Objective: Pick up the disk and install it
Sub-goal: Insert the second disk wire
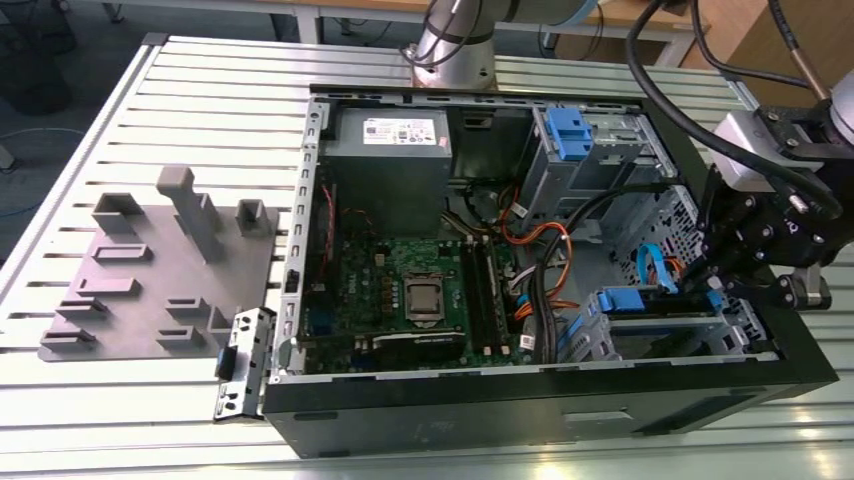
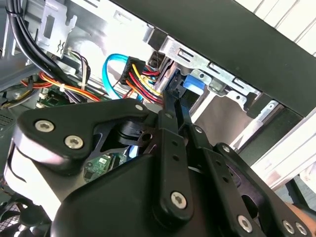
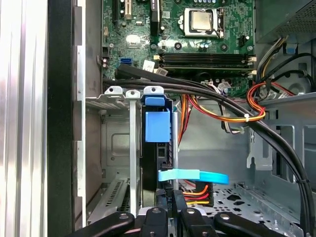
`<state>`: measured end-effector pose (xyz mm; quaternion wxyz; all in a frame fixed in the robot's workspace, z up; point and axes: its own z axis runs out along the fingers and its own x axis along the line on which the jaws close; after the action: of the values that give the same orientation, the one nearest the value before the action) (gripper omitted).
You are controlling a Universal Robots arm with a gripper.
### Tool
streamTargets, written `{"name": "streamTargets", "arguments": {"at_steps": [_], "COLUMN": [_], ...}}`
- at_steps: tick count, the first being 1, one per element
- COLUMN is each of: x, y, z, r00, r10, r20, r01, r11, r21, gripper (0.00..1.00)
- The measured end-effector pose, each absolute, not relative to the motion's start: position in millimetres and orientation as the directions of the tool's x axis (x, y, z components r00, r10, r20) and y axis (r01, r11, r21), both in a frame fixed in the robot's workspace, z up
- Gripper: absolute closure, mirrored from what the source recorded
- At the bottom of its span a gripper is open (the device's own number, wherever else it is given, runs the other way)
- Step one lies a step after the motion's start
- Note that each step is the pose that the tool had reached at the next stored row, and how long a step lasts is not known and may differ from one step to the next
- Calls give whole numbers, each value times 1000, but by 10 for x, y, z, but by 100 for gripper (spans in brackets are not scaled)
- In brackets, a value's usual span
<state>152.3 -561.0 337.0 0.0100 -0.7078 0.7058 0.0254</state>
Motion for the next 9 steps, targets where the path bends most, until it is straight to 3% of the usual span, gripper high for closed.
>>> {"name": "streamTargets", "arguments": {"at_steps": [9], "x": [1508], "y": [-5610], "z": [3365], "r00": [2], "r10": [-999], "r20": [-40], "r01": [-1000], "r11": [-3], "r21": [21], "gripper": [83]}}
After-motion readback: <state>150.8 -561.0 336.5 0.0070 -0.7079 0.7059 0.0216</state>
